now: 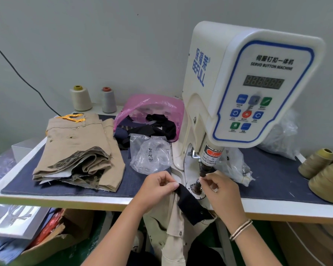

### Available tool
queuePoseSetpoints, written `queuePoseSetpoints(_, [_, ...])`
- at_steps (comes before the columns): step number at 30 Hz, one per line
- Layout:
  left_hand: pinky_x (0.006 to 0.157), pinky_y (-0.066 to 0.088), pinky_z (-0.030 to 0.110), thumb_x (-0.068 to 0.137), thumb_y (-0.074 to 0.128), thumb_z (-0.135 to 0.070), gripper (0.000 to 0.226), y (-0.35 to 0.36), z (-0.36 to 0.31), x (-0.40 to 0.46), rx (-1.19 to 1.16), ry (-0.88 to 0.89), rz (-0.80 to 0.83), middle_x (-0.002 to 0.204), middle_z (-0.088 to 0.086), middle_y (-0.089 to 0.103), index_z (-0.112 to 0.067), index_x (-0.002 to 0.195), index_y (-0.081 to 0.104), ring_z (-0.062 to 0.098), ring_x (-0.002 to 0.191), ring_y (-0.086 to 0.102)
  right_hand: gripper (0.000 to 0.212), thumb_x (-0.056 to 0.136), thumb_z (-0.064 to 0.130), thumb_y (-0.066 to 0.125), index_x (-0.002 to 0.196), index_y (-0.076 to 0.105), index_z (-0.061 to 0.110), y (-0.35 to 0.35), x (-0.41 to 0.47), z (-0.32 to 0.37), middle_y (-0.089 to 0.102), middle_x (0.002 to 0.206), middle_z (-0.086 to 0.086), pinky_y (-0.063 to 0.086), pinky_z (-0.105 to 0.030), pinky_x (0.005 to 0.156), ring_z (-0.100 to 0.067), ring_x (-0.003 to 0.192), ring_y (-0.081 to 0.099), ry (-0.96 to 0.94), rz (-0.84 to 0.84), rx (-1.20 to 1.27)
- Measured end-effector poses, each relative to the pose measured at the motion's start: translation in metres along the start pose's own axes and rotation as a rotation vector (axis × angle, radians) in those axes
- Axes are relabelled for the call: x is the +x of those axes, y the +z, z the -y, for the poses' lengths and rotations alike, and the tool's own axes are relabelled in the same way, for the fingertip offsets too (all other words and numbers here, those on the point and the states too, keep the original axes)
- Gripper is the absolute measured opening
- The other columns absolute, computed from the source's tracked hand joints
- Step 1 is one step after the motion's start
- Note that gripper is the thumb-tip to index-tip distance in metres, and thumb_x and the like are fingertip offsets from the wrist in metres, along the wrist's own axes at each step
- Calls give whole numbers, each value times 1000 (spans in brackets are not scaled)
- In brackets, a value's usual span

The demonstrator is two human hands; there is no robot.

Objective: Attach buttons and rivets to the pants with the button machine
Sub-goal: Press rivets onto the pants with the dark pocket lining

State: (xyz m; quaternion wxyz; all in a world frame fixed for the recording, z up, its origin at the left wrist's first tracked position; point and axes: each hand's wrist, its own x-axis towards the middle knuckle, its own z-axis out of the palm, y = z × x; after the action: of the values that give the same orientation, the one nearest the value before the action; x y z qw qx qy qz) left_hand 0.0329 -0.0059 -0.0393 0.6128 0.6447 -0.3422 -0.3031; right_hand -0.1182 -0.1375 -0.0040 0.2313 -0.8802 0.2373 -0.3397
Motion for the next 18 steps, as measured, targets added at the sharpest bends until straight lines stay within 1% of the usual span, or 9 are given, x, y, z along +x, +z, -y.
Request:
queuePoseSetpoints(2, [69, 48, 21, 85, 70, -8, 9, 0, -1, 0, -3, 1, 0, 72, -3, 67, -11, 78, 68, 9, 71, 58, 7, 81, 10, 73, 75, 69, 9, -1, 1, 1, 54, 65, 3, 43, -15, 61, -11, 63, 53, -2, -3, -13])
queuePoseSetpoints(6, [69, 49, 22, 85, 70, -7, 8, 0, -2, -1, -7, -1, 4, 73, -2, 67, -11, 78, 68, 10, 71, 58, 3, 79, 9, 75, 80, 74, 11, -4, -3, 3, 56, 66, 3, 51, -29, 61, -15, 64, 54, -78, 6, -105])
queuePoseSetpoints(8, [70, 49, 22, 85, 70, -7, 7, 1, -3, -1, -12, -6, 8, 73, -1, 67, -9, 79, 68, 11, 71, 58, 8, 80, 7, 74, 87, 75, 10, -5, -8, 1, 58, 70, 1, 53, -32, 63, -14, 66, 56, -102, -13, -127])
queuePoseSetpoints(10, [69, 49, 21, 85, 70, -6, 7, 0, -5, 0, -30, -25, 40, 72, -2, 68, -8, 79, 68, 10, 70, 59, 12, 82, 5, 70, 93, 73, 10, -6, -15, 3, 58, 77, 4, 50, -21, 67, -4, 70, 53, -82, -90, -54])
queuePoseSetpoints(11, [69, 48, 20, 85, 70, -5, 8, -2, -7, 1, -38, -39, 79, 71, -3, 67, -8, 78, 67, 9, 69, 59, 14, 84, 6, 68, 96, 72, 12, -7, -19, 4, 58, 81, 6, 47, -13, 70, -1, 73, 52, -72, -122, -2])
queuePoseSetpoints(12, [68, 48, 18, 85, 70, -5, 8, -3, -10, 1, -43, -52, 130, 70, -4, 66, -9, 78, 67, 7, 68, 59, 17, 85, 9, 65, 100, 71, 16, -8, -25, 6, 58, 85, 9, 43, -9, 73, 1, 78, 53, -60, -117, 43])
queuePoseSetpoints(14, [66, 46, 16, 84, 72, -8, 10, -4, -19, -1, -40, -59, 255, 68, -6, 65, -12, 76, 68, 5, 66, 57, 25, 88, 13, 64, 109, 66, 26, -9, -38, 10, 61, 94, 15, 40, -6, 80, 2, 91, 56, -4, 2, 149])
queuePoseSetpoints(16, [66, 44, 17, 81, 74, -16, 9, -3, -31, -3, 4, -46, 367, 69, -5, 64, -20, 74, 70, 7, 67, 56, 31, 89, 19, 63, 116, 61, 34, -12, -44, 11, 65, 99, 19, 40, -7, 83, 3, 98, 57, 137, 189, 309])
queuePoseSetpoints(18, [65, 43, 17, 79, 73, -20, 9, -2, -44, -4, 31, -38, 457, 69, -6, 63, -26, 72, 70, 7, 67, 54, 25, 90, 23, 61, 112, 63, 36, -16, -43, 7, 66, 102, 20, 43, -11, 83, 4, 98, 57, 237, 340, 365])
